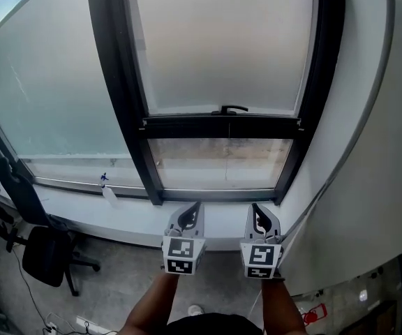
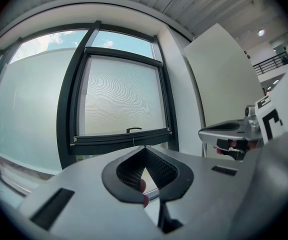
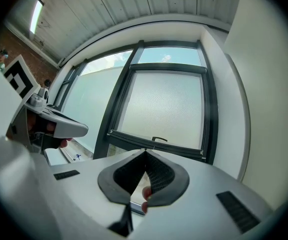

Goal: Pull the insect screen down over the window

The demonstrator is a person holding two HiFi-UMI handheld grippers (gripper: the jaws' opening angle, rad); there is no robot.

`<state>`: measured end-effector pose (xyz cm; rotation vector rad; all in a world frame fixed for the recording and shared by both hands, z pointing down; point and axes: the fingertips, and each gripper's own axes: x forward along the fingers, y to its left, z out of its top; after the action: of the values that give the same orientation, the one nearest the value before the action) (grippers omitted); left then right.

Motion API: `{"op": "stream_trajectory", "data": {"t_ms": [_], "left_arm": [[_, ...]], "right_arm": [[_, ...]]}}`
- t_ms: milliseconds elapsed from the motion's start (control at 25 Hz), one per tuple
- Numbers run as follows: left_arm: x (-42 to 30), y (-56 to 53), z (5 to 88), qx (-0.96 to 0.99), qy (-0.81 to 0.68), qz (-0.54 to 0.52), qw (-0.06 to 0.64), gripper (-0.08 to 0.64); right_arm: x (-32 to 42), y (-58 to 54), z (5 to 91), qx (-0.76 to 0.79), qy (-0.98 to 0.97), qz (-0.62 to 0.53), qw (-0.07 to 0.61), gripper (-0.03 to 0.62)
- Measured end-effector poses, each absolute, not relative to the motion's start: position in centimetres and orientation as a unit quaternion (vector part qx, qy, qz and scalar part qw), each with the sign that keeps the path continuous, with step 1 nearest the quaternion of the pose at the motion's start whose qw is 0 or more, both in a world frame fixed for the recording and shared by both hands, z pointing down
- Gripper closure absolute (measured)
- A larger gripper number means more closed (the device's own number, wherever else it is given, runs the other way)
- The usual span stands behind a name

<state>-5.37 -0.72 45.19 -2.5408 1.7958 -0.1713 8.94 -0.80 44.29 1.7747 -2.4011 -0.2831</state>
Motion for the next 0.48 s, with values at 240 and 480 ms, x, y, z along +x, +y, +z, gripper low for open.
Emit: {"op": "stream_trajectory", "data": {"t_ms": [240,480], "left_arm": [[-4.2,0.6,45.9,-0.805,0.591,-0.05,0.004,0.557],[-3.7,1.7,46.5,-0.802,0.595,-0.055,0.001,0.557]], "right_arm": [[9.8,0.7,44.7,0.578,-0.807,-0.1,0.072,0.588],[10.5,1.4,45.6,0.577,-0.808,-0.095,0.066,0.589]]}}
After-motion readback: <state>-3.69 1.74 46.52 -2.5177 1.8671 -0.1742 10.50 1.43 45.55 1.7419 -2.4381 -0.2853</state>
